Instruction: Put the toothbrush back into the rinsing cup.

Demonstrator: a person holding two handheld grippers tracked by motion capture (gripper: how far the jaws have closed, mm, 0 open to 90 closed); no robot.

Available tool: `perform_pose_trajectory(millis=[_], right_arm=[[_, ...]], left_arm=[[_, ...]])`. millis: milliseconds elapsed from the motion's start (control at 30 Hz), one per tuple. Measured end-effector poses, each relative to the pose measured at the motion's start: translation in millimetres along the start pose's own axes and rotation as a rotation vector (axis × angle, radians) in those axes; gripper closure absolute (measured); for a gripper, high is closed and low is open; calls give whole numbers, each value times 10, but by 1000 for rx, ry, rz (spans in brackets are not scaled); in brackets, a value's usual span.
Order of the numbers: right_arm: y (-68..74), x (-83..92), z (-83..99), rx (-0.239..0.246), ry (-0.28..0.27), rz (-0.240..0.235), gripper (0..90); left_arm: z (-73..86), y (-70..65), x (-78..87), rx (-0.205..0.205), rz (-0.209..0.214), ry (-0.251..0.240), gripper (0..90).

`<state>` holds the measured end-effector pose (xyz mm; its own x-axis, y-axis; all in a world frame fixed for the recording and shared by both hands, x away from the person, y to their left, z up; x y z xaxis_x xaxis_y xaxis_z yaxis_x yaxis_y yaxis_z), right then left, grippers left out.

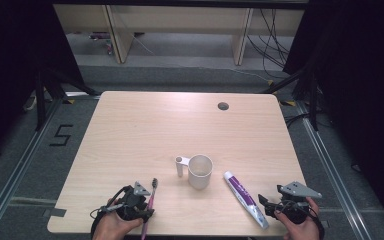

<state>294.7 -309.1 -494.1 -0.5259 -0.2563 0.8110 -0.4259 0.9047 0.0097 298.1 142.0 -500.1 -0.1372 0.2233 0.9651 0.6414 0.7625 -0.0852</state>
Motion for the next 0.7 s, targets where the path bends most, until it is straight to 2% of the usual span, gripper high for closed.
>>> perform_pose_trajectory(millis=[33, 200, 267, 300, 333, 533, 567, 667, 700], right_arm=[[29, 1, 4, -35, 16, -17, 231], [26, 1, 4, -33, 12, -17, 232], [33, 2, 5, -49, 19, -22, 232], [7, -8, -1, -13, 10, -17, 231], [36, -3, 2, -38, 12, -18, 231], [29, 0, 1, -31, 13, -23, 231], [6, -10, -3, -7, 8, -17, 231], [6, -11, -3, -1, 5, -16, 232], [38, 0, 1, -37, 17, -23, 231]], left_arm=[[-3, 11, 1, 3, -1, -3, 695], [-48, 73, 7, -24, -12, 23, 712], [-82, 86, 7, -22, -16, 28, 696], [-95, 92, 8, -26, -26, 27, 694], [-130, 107, 2, -31, -35, 33, 706], [-181, 124, -6, -39, -30, 67, 742], [-186, 122, -6, -41, -29, 72, 758], [-209, 132, -4, -63, -37, 90, 800], [-218, 135, -1, -71, -35, 105, 800]])
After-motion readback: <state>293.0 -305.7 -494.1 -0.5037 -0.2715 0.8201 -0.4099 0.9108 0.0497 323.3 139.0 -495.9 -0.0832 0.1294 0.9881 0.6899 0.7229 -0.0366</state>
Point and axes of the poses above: each handheld gripper's, and its own axes: x roughly backward along the jaws, z roughly out of its underside, y roughly to its left, the point moved 1 cm from there along -x, roughly forward along the jaws, and after that the axes turned 14 degrees about y, right-handed, at the moved point
